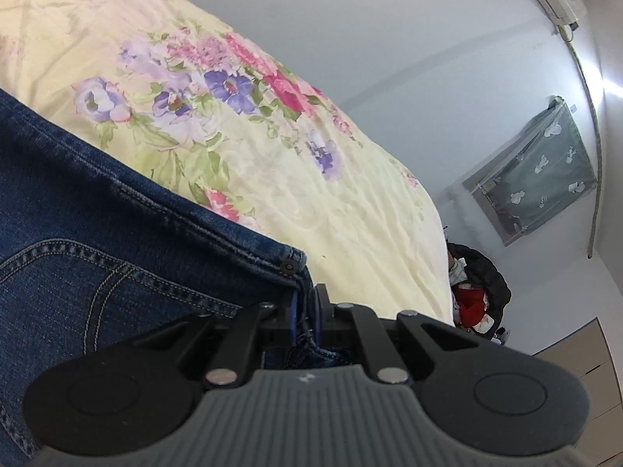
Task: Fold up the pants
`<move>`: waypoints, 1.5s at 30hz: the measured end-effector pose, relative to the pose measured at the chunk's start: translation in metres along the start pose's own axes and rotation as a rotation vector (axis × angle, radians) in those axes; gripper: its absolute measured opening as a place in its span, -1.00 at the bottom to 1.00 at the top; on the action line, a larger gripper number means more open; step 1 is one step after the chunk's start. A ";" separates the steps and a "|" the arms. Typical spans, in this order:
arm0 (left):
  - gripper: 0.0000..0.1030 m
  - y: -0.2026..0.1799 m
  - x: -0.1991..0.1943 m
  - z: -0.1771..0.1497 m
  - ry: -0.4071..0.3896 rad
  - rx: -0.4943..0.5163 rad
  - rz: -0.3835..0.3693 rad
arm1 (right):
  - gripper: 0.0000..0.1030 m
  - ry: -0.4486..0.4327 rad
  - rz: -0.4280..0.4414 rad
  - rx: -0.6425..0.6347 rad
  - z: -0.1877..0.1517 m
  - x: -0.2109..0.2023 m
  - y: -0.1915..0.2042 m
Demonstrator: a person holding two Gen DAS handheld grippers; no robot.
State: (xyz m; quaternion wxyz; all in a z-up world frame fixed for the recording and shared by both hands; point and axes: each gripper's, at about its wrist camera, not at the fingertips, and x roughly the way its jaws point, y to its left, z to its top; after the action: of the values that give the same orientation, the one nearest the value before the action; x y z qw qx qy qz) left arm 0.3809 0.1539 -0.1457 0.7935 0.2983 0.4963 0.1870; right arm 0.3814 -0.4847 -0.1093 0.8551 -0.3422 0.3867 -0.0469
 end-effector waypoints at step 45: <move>0.22 0.143 -0.015 -0.060 -0.127 -0.456 -0.231 | 0.24 -0.038 0.099 0.158 0.025 -0.045 0.042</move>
State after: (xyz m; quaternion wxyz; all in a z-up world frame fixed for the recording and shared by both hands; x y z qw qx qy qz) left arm 0.3206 0.2694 -0.0609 0.8860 0.0643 0.4212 0.1831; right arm 0.3601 -0.4237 -0.0953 0.8879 -0.2550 0.3818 -0.0283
